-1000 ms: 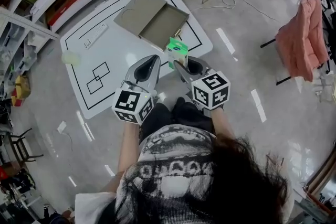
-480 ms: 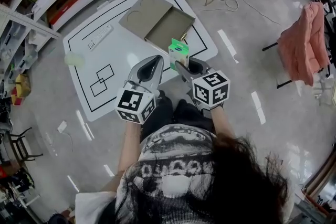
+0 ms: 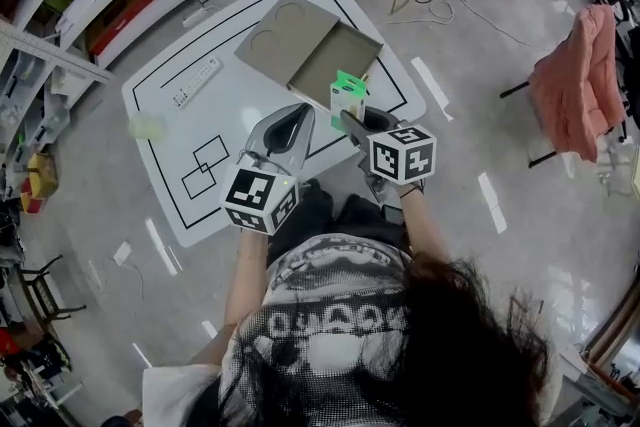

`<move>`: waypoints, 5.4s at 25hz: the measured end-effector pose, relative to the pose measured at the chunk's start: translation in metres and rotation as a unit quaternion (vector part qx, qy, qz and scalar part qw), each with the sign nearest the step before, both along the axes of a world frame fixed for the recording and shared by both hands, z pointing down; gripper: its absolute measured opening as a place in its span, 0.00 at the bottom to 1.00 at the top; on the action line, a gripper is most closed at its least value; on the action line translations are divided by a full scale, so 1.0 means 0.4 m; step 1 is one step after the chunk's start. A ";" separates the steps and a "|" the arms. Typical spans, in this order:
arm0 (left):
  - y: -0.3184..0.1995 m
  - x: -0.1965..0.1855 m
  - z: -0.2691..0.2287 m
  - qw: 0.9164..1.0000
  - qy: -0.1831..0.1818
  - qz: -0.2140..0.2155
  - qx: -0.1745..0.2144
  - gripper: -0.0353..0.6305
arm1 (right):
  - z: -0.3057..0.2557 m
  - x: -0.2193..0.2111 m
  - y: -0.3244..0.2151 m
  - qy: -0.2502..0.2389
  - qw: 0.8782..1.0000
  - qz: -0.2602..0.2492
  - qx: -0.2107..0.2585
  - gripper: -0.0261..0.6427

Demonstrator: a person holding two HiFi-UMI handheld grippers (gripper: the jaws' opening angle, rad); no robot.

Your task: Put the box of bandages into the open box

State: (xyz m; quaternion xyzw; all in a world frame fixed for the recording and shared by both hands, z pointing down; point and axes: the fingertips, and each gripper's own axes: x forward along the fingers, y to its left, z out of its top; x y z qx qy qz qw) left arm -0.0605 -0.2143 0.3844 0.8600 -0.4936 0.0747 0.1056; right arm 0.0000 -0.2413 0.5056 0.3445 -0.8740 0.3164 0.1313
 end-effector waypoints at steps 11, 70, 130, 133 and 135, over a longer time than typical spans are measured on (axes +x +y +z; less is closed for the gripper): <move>-0.046 -0.094 -0.006 1.000 0.009 0.019 0.003 0.05 | 0.112 -0.069 -0.160 0.003 0.995 0.059 -0.077 0.18; -0.055 -0.236 0.027 0.999 0.030 -0.004 -0.021 0.05 | 0.170 -0.105 -0.422 0.096 0.989 0.068 -0.087 0.38; 0.239 0.127 0.038 0.999 0.026 -0.002 -0.047 0.05 | -0.195 0.104 0.268 -0.055 0.995 -0.039 0.071 0.09; 0.278 0.081 0.044 0.998 0.029 0.000 -0.048 0.05 | -0.193 0.056 0.315 -0.056 0.995 -0.038 0.072 0.07; 0.307 0.051 0.049 0.998 0.032 0.003 -0.048 0.05 | -0.192 0.024 0.350 -0.054 0.995 -0.037 0.072 0.06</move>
